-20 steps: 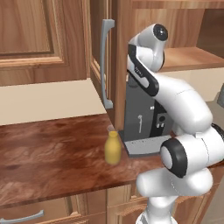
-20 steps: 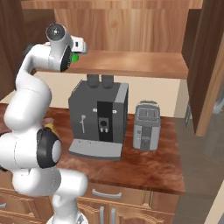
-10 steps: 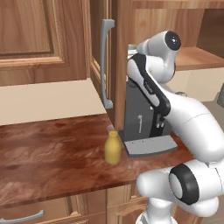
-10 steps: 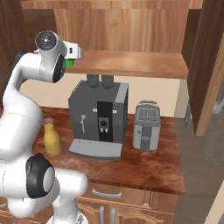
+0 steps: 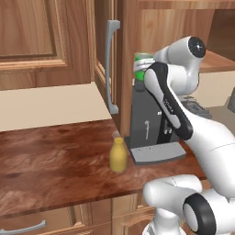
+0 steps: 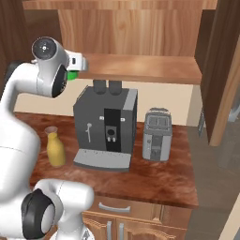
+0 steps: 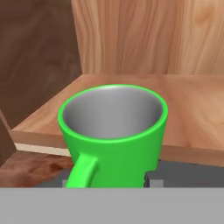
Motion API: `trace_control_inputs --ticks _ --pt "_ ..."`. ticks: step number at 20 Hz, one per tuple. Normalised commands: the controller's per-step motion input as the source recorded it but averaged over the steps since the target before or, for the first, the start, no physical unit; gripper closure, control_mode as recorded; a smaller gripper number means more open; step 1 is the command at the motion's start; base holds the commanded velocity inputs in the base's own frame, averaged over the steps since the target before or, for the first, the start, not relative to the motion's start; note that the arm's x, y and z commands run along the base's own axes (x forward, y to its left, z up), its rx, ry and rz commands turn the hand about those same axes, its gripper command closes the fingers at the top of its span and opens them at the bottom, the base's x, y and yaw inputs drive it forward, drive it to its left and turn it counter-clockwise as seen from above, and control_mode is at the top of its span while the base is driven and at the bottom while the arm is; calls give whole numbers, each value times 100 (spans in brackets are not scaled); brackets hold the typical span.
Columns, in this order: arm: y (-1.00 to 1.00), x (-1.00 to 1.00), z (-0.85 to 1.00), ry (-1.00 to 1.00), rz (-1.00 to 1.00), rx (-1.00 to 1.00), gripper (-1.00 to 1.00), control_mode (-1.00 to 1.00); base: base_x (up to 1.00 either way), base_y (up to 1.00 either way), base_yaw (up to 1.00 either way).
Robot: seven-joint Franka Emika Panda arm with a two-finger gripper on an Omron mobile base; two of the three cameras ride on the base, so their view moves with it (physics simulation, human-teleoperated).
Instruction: There is a tray on the dining counter. Grab the cup, mug, and pitcher and place them on the tray. The pitcher may be placed next to the tray if it cannot fit the tray.
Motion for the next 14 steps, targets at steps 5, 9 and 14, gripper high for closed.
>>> trace_control_inputs --ticks 5,9,14 --pt "-8 -50 0 11 0 0 100 -100 0 0 0" --pt "-6 -46 0 0 0 0 100 -100 0 0 0" --pt "-14 -51 0 0 0 0 100 -100 0 0 0"
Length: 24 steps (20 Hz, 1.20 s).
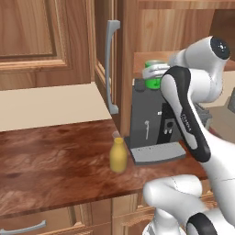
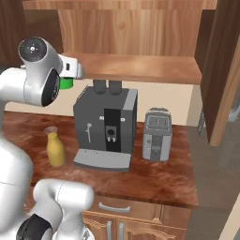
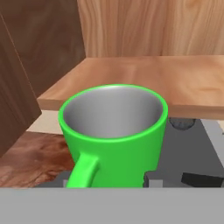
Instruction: There is a tray on the dining counter. Grab the cup, mug, and pitcher and place them on the tray. The pitcher may be placed next to the tray if it cannot fit the tray.
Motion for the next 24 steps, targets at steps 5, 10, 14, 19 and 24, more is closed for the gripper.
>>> trace_control_inputs --ticks 5,10,14,19,24 --pt "-29 -51 0 0 0 0 100 -100 0 0 0" --pt "-37 -42 0 0 0 0 100 -100 0 0 0" --pt "-26 -35 0 1 0 0 100 -100 0 0 0" --pt "-1 -20 0 3 -2 0 100 -100 0 0 0" --pt "0 -17 0 1 -2 0 100 100 -18 -1 -1"
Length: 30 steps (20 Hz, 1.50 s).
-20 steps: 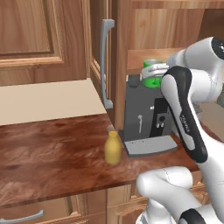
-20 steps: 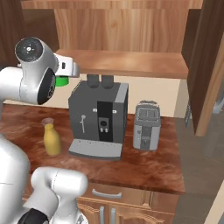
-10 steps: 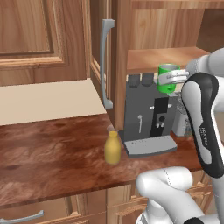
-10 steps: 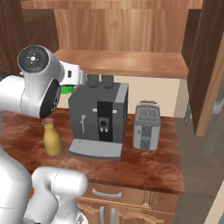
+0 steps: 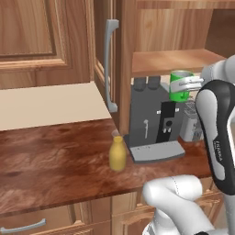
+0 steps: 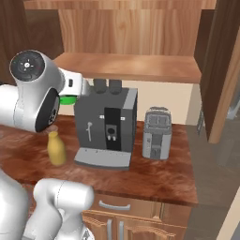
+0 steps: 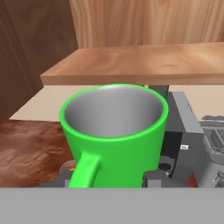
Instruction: There is a tray on the dining counter. Grab the cup, mug, and pitcher and place them on the tray. The pitcher may be placed next to the tray if it cannot fit the tray.
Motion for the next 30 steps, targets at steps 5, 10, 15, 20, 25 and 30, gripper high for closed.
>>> trace_control_inputs --ticks 5,10,15,20,25,30 --pt "0 0 0 0 0 0 100 100 -91 -6 -1" --pt "0 0 0 0 0 0 100 100 -98 -1 0" --pt "0 0 0 0 0 0 100 100 -75 49 29" --pt "0 0 0 0 0 0 100 100 -45 76 83" --pt "0 0 0 0 0 0 100 100 -34 100 98" --pt "0 0 0 0 0 0 100 100 -9 100 97"
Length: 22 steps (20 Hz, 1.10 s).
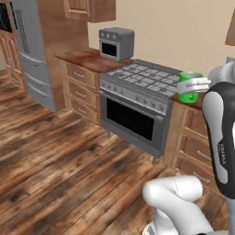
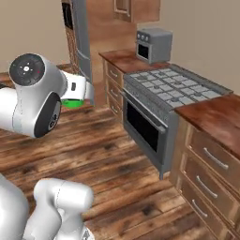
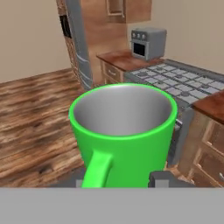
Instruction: There is a tray on the dining counter. Grab the cup, mug, and pitcher and place them on the tray. The pitcher may be placed next to the tray if it cannot fit the tray.
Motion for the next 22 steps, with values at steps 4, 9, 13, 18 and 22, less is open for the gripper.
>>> trace_control_inputs --ticks 4,9,13,18,22 --pt "0 0 0 0 0 0 100 100 16 79 78" --pt "0 0 0 0 0 0 100 100 85 29 38" --pt "0 0 0 0 0 0 100 100 100 38 25" --pt "0 0 0 0 0 0 100 100 100 56 31" --pt "0 0 0 0 0 0 100 100 100 48 31"
